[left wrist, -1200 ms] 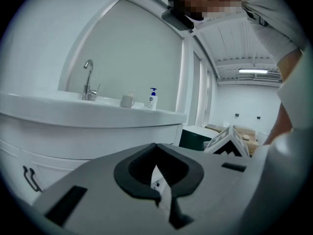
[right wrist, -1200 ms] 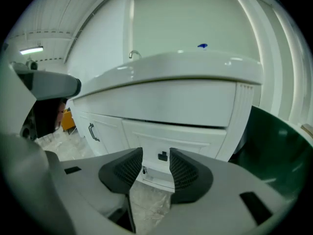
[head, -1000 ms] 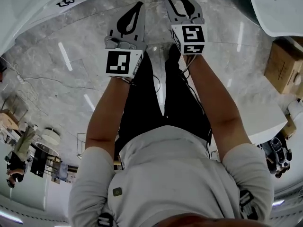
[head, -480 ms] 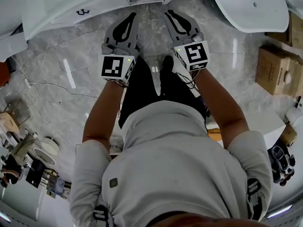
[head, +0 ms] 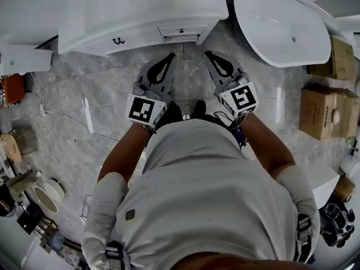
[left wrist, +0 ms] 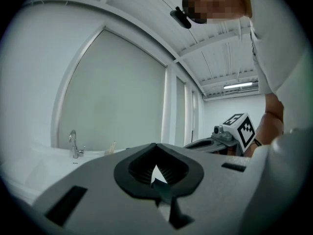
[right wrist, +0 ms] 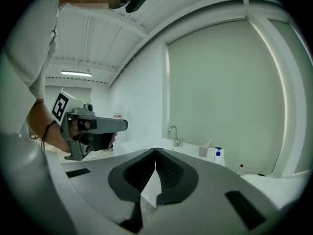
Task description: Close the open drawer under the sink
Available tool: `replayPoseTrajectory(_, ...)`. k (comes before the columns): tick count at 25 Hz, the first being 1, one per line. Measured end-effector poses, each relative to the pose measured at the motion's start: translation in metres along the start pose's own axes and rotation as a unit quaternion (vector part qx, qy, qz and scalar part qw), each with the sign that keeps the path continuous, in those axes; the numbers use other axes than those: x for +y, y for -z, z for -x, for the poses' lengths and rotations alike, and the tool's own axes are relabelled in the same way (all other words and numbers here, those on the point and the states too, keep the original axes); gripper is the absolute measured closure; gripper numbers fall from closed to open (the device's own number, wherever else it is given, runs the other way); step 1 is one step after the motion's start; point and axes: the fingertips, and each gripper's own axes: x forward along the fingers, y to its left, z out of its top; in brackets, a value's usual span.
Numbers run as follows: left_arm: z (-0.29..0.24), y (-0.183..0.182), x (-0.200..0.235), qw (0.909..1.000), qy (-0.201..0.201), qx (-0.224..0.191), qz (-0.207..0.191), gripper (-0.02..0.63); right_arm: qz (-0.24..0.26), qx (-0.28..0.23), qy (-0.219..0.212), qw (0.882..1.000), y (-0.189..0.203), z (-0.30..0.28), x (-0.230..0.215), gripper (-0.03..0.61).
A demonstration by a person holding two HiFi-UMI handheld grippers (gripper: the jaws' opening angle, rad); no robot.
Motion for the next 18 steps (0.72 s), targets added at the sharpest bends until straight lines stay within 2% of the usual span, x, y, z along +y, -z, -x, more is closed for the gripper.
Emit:
replayPoseTrajectory(6,0.013,-0.027,-0.024,0.9999,0.003,-0.011,-0.009,0.604,0.004,-0.039,-0.003,0.999,-0.038,0.038,0.006,0.554)
replayPoseTrajectory(10,0.016,-0.037,-0.041,0.9999,-0.001,-0.014,-0.009,0.604,-0.005,-0.057,0.001,0.998,-0.051,0.057,-0.004,0.554)
replayPoseTrajectory(13,0.023,-0.045,-0.064,0.9996,-0.005,-0.021,-0.019,0.604,0.006,-0.063,-0.014,0.998,-0.058,0.077,-0.003,0.554)
replayPoseTrajectory(15,0.028,-0.044,-0.078,0.9994,-0.017,-0.026,-0.019,0.604,0.012,-0.062,-0.028,0.998,-0.056,0.090,-0.001,0.554)
replayPoseTrajectory(18,0.037,-0.035,-0.094,0.9987,-0.045,-0.025,0.004,0.604,0.007,-0.053,-0.047,0.997,-0.046,0.108,-0.002,0.554)
